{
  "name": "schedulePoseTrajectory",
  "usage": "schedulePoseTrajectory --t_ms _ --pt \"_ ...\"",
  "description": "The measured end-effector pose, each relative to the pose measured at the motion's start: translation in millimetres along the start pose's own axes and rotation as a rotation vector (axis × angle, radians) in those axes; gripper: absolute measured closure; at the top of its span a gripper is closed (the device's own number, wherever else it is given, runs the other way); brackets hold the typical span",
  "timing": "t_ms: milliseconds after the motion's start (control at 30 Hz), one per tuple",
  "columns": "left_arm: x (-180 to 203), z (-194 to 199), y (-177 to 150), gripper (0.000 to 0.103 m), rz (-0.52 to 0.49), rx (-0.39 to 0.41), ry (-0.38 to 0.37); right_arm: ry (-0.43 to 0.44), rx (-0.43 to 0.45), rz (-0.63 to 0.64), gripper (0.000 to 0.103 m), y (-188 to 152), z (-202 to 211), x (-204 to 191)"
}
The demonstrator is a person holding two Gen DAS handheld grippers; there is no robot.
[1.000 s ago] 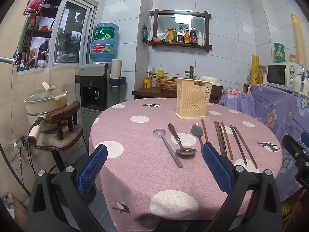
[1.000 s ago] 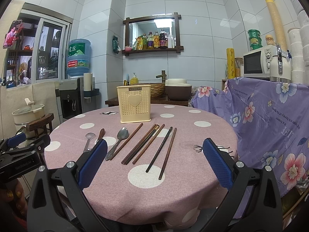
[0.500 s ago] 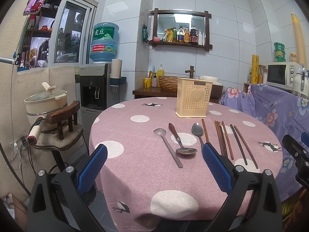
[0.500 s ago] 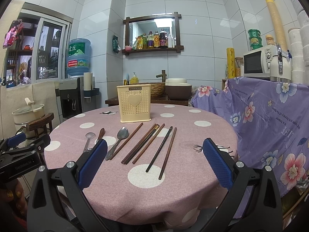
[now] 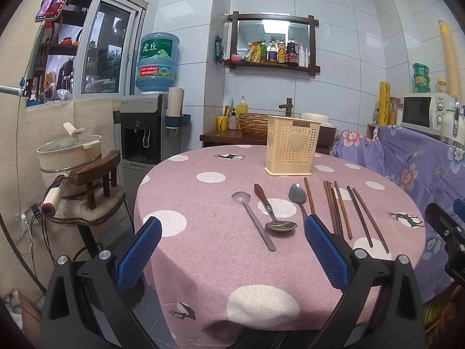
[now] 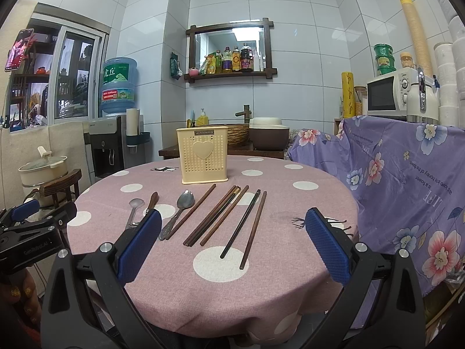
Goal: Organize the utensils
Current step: 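Grasp the metal spoon with the left tool while the right tool grasps a wooden chopstick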
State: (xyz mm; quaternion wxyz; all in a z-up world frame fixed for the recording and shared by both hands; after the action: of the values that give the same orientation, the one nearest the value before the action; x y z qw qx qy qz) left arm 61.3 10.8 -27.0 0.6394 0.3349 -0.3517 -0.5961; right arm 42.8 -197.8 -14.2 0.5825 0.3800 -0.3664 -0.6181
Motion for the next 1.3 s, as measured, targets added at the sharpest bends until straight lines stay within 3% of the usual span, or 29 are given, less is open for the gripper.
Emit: schedulePoseTrajectory --t_ms 233,500,833,1100,1300 --pt "-0.2 -0.3 0.5 0.005 0.002 -0.001 0.0 0.0 -0.003 0.001 0.005 -0.8 0.0 -0.2" --pt "-11.9 -10.7 -14.1 0.005 0.03 -0.053 -0.022 -0.005 -0.016 0.008 0.005 -2.5 -3.4 -3.8" --pt "-19.6 -52.6 1.7 0.005 -0.019 -0.232 -0.015 -0.015 -0.21 -0.059 0.005 0.3 -55.7 27.1" --pt "-25.6 -121.1 32.9 0.008 0.005 -0.456 -0.05 -0.039 -0.383 -0.054 0.005 21.8 -130.7 54.6" --pt "-8.3 -148.0 47.5 0.02 -0.022 -0.515 -0.064 -0.051 -0.417 -0.068 0.005 34.6 -154.7 61.7"
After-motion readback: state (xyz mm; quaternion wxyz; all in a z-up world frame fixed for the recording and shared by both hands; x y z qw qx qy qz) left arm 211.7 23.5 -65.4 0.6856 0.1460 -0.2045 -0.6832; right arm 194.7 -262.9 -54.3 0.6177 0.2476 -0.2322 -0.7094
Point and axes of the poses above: each gripper's, at about its wrist camera, not at the fingertips, and z roughly against the way its jaws point, x to its right, y to its top, the point moved 6 cm from there along -z, roughly the way its jaws point, and after that the axes turned 15 degrees about -x, right-handed, at the moved point
